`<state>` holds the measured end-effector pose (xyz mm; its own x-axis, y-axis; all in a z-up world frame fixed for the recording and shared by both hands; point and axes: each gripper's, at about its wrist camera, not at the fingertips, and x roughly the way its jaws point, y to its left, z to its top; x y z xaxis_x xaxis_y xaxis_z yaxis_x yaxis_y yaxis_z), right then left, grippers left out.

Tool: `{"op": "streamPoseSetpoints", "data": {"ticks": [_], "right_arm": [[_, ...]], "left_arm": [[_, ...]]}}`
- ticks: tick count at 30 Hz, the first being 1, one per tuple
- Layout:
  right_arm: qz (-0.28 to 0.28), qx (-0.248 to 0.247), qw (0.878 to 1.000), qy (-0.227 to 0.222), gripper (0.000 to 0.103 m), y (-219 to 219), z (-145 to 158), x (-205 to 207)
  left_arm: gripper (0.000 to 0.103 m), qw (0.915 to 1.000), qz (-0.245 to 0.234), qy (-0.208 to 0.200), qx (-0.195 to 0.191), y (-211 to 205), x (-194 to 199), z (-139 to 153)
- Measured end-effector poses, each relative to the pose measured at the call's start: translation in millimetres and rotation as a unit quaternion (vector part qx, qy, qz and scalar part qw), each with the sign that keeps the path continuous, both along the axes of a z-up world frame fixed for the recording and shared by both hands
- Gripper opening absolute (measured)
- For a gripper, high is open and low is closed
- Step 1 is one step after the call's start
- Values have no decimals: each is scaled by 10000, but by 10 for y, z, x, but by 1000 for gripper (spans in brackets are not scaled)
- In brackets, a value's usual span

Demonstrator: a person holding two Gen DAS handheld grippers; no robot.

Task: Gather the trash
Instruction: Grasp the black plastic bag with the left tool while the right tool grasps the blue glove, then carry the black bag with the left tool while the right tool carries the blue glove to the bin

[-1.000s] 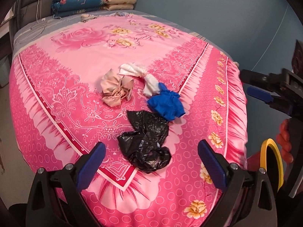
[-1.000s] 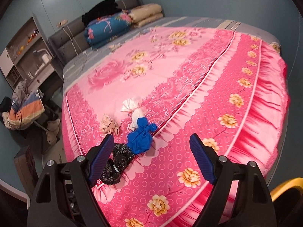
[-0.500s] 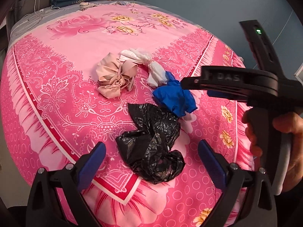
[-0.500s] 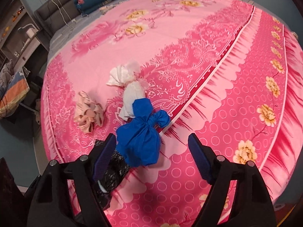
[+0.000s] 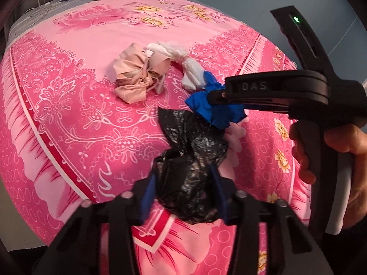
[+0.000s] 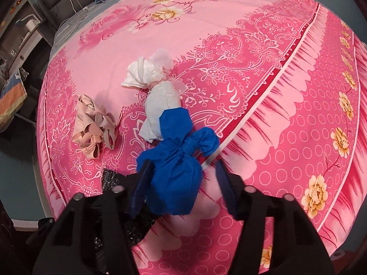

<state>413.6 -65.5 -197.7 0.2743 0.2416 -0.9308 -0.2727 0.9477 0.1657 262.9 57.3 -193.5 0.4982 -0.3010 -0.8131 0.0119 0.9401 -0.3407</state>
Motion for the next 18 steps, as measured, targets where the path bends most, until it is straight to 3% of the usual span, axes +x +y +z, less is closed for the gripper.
{"op": "streamPoseSetpoints", "data": {"ticks": [3, 6, 12, 18], "right_arm": [[0, -57, 10000, -68, 24, 29, 20, -14], [34, -41, 10000, -77, 18, 44, 36, -27], [-32, 300, 9995, -28, 13, -47, 170, -70], [-262, 531, 9976, -371, 12, -271, 521, -171]], "left_arm": [[27, 9999, -80, -63, 58, -33, -25, 36], [25, 9999, -117, -95, -14, -45, -56, 72], [25, 9991, -263, -278, -206, -51, -180, 187], [25, 9971, -460, -543, -272, -79, -320, 358]]}}
